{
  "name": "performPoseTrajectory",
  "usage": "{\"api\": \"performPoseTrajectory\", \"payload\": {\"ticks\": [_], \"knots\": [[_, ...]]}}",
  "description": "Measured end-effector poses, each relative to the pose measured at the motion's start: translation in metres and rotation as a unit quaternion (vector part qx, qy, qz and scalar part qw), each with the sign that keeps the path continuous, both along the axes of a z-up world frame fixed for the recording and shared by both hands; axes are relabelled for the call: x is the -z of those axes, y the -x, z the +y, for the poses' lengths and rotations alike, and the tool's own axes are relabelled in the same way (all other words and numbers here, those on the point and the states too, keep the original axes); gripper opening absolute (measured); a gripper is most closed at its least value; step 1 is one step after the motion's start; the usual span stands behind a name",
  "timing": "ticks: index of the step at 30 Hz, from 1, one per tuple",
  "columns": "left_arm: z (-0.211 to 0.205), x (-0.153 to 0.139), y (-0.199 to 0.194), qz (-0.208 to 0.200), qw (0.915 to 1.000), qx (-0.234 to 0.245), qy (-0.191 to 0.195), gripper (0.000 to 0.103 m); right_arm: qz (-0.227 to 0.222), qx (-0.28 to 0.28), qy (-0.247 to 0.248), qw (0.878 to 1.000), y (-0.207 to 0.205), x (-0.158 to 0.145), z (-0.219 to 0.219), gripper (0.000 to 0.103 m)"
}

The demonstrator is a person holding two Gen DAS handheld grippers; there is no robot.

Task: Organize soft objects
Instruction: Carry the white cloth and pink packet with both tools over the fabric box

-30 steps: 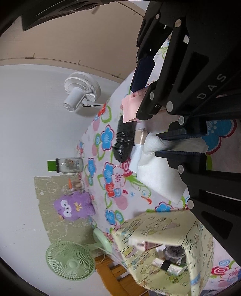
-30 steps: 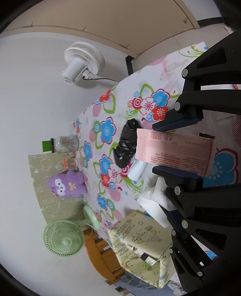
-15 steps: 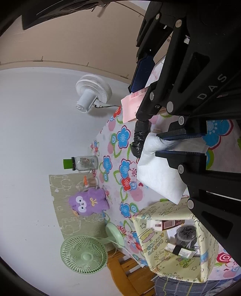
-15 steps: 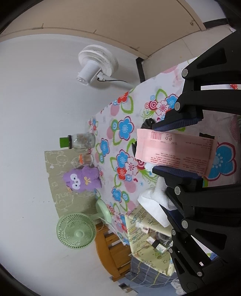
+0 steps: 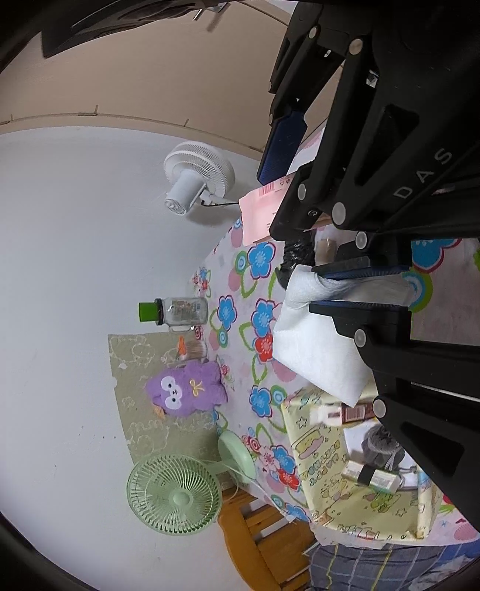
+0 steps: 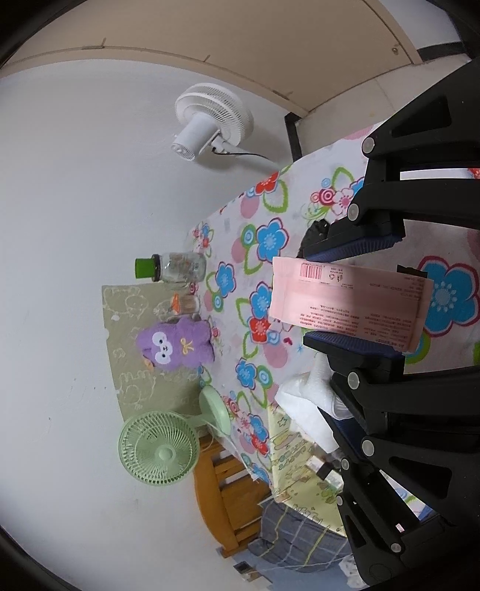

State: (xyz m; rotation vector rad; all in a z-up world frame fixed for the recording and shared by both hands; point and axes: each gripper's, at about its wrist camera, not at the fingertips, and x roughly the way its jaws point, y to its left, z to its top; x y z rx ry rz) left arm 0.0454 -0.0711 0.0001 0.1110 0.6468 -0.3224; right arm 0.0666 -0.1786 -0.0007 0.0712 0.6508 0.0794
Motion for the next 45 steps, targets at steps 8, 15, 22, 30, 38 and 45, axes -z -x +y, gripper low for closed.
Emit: {"api": "performPoseTrajectory", "payload": {"ticks": [8,15,22,30,38,45], "knots": [[0.02,-0.008,-0.007,-0.008,0.9999,-0.012,0.0,0.009,-0.005,-0.016,-0.001,1.0,-0.008,-0.009,0.02,0.042],[0.039,-0.01,-0.012,-0.012,0.9997,-0.023,0.0,0.009,-0.006,-0.03,0.001,1.0,-0.015,-0.012,0.04,0.042],[0.059,-0.008,-0.019,-0.009,0.9992,-0.039,0.001,0.009,0.001,-0.048,0.001,0.999,-0.026,-0.01,0.062,0.042],[0.079,-0.002,-0.029,-0.001,0.9982,-0.059,-0.002,0.01,0.011,-0.065,0.001,0.998,-0.037,-0.004,0.083,0.042],[0.099,0.009,-0.037,0.005,0.9967,-0.08,-0.012,0.01,0.018,-0.083,0.002,0.996,-0.046,0.001,0.103,0.042],[0.12,0.022,-0.046,0.022,0.9951,-0.096,-0.011,0.011,0.029,-0.102,0.003,0.994,-0.054,0.011,0.124,0.042]]}}
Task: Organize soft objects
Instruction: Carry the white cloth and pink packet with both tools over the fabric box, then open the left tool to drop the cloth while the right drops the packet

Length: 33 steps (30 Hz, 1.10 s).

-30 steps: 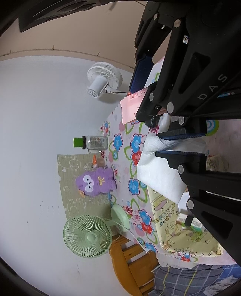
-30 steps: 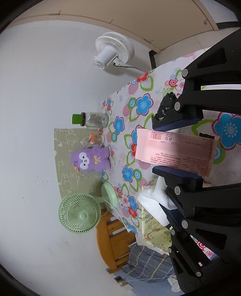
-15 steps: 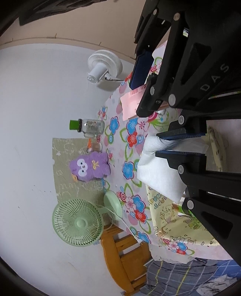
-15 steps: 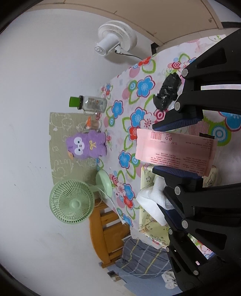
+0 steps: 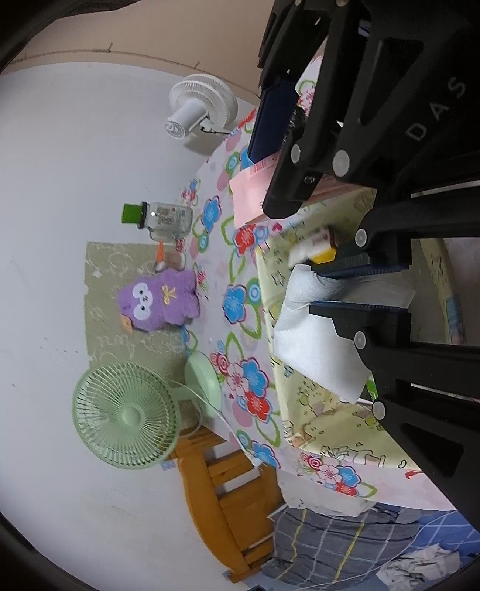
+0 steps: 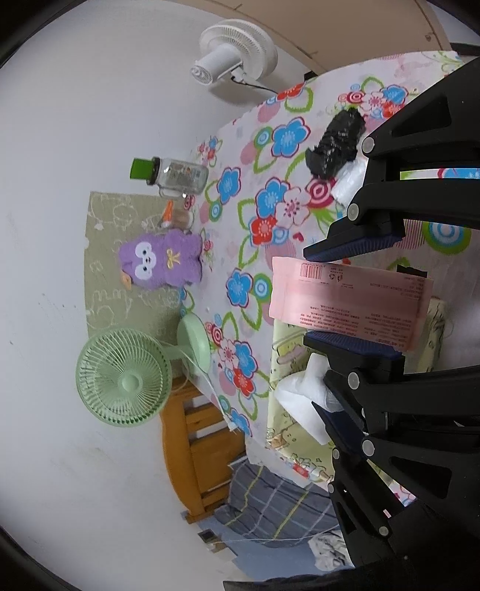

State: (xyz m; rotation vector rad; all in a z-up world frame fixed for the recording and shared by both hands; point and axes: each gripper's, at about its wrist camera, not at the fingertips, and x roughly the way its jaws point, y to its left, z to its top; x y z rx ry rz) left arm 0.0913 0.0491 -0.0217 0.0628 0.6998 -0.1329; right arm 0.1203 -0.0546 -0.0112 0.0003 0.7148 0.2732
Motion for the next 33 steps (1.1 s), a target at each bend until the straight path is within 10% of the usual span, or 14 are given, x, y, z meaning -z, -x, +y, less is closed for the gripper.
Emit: {"api": "performPoseTrajectory", "payload": {"ticks": [24,33], "knots": [[0.047,0.041,-0.018,0.066,0.9972,-0.034,0.008,0.063,0.041,-0.061,-0.015,0.997,-0.029,0.035,0.049,0.045],[0.048,0.04,-0.013,0.065,0.9972,-0.035,0.014,0.089,0.024,-0.057,0.004,0.998,-0.021,0.034,0.048,0.079]]}}
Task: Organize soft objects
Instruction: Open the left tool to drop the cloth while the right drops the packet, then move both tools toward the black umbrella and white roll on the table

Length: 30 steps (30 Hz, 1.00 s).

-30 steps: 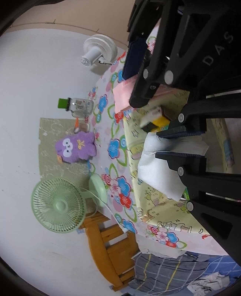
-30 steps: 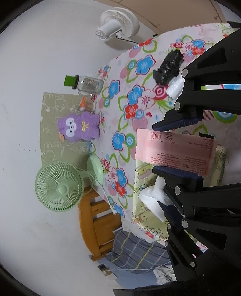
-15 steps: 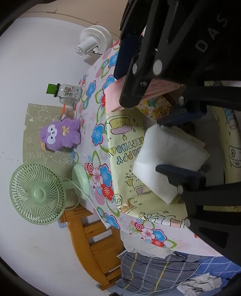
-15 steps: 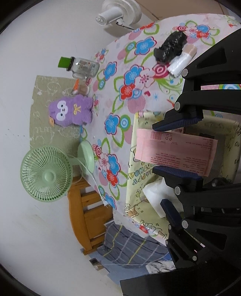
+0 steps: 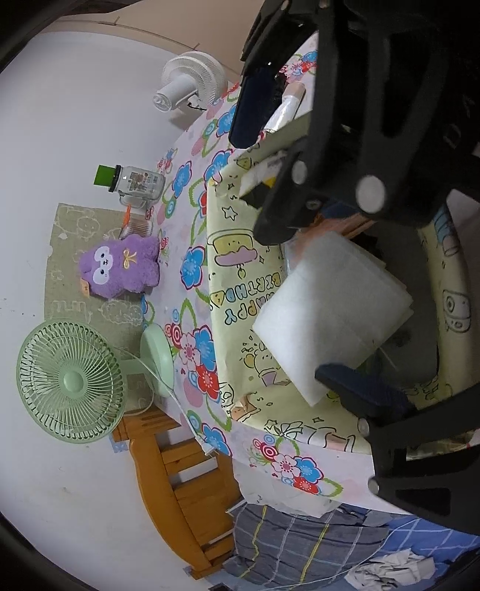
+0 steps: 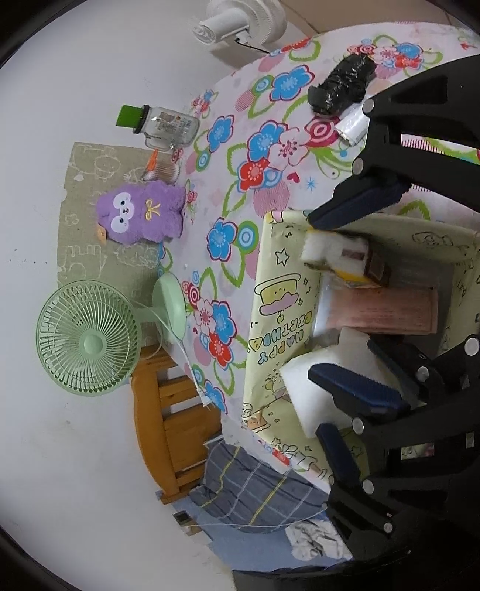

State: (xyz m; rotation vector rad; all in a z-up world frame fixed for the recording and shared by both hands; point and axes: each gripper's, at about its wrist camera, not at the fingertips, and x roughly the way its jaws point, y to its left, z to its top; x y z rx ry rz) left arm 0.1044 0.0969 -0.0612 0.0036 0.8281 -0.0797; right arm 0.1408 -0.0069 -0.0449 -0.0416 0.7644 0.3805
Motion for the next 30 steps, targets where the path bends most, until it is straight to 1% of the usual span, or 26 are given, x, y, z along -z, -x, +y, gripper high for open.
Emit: {"api": "performPoseTrajectory", "payload": {"ticks": [3,5,8,12,16,20,30], "knots": [[-0.003,-0.003,0.003,-0.004,1.0,-0.002,0.004,0.092,-0.002,-0.001,0.009,1.0,0.004,-0.001,-0.003,0.079],[-0.005,-0.007,0.006,-0.009,0.9999,-0.001,0.008,0.097,-0.005,0.0,0.01,1.0,0.007,-0.002,-0.007,0.079],[-0.011,-0.013,0.011,-0.021,0.9996,0.005,0.016,0.099,-0.009,0.005,0.009,1.0,0.012,-0.005,-0.014,0.079],[-0.022,-0.019,0.017,-0.03,0.9995,0.006,0.005,0.099,-0.015,0.012,0.007,1.0,0.02,-0.009,-0.027,0.08],[-0.033,-0.024,0.022,-0.035,0.9993,0.013,0.005,0.1,-0.022,0.02,0.005,1.0,0.027,-0.014,-0.039,0.081],[-0.045,-0.028,0.028,-0.039,0.999,0.02,-0.001,0.1,-0.027,0.03,0.004,0.999,0.034,-0.017,-0.051,0.084],[-0.07,-0.039,0.045,-0.057,0.9978,0.035,-0.006,0.1,-0.039,0.046,0.003,0.998,0.051,-0.028,-0.079,0.084]]}}
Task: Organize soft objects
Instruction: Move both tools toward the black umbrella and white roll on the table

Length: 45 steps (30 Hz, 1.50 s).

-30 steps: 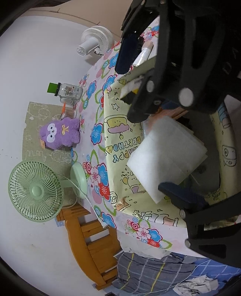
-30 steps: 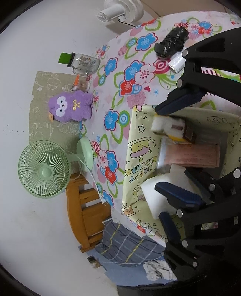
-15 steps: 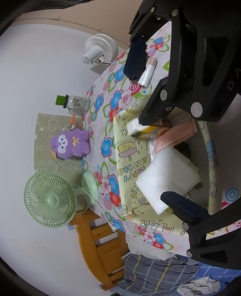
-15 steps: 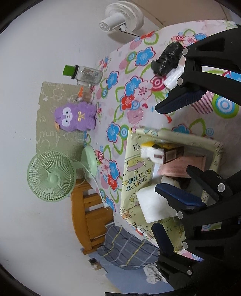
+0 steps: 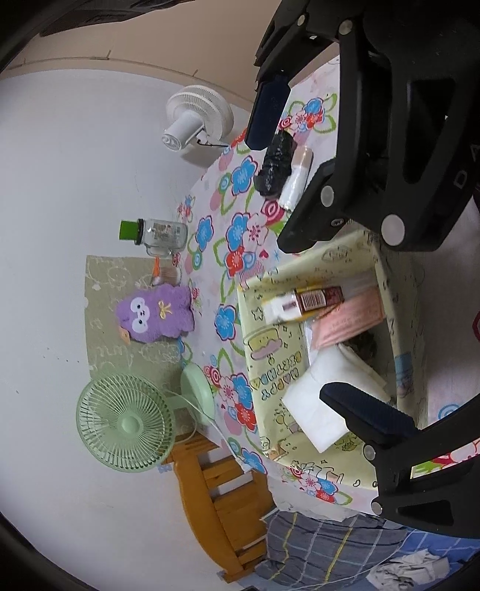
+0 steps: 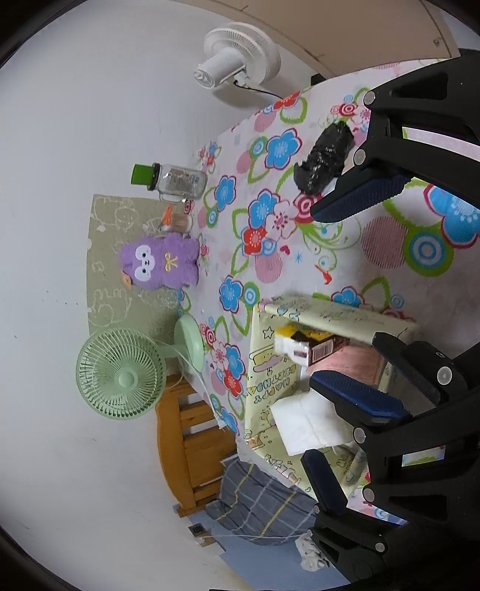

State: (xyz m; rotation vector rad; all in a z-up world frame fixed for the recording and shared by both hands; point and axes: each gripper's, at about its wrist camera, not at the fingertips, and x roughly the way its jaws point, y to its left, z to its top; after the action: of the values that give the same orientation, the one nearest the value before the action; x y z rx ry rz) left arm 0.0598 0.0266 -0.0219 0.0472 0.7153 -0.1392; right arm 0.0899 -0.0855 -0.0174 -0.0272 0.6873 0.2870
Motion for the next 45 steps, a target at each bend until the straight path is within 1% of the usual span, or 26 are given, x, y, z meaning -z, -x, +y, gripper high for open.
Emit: {"api": "performPoseTrajectory", "payload": {"ticks": [6,9,24,32,38,45], "knots": [[-0.014,-0.005,0.007,-0.007,1.0,0.006,-0.003,0.1,-0.008,0.008,-0.004,1.0,0.01,-0.006,-0.015,0.085],[-0.022,-0.009,0.012,-0.017,0.9998,0.01,-0.007,0.1,-0.011,0.011,-0.005,1.0,0.013,-0.008,-0.023,0.085],[-0.064,-0.015,0.021,-0.029,0.9987,0.037,-0.016,0.1,-0.02,0.034,-0.011,0.999,0.026,-0.011,-0.069,0.085],[-0.085,-0.014,0.018,-0.026,0.9984,0.047,-0.018,0.099,-0.019,0.045,-0.015,0.999,0.023,-0.008,-0.089,0.085],[-0.098,-0.011,0.01,-0.017,0.9982,0.056,-0.008,0.099,-0.026,0.05,-0.015,0.998,0.02,-0.005,-0.103,0.085],[-0.113,-0.005,0.001,-0.016,0.9977,0.065,-0.008,0.098,-0.02,0.056,-0.017,0.998,0.009,0.004,-0.119,0.085]]}}
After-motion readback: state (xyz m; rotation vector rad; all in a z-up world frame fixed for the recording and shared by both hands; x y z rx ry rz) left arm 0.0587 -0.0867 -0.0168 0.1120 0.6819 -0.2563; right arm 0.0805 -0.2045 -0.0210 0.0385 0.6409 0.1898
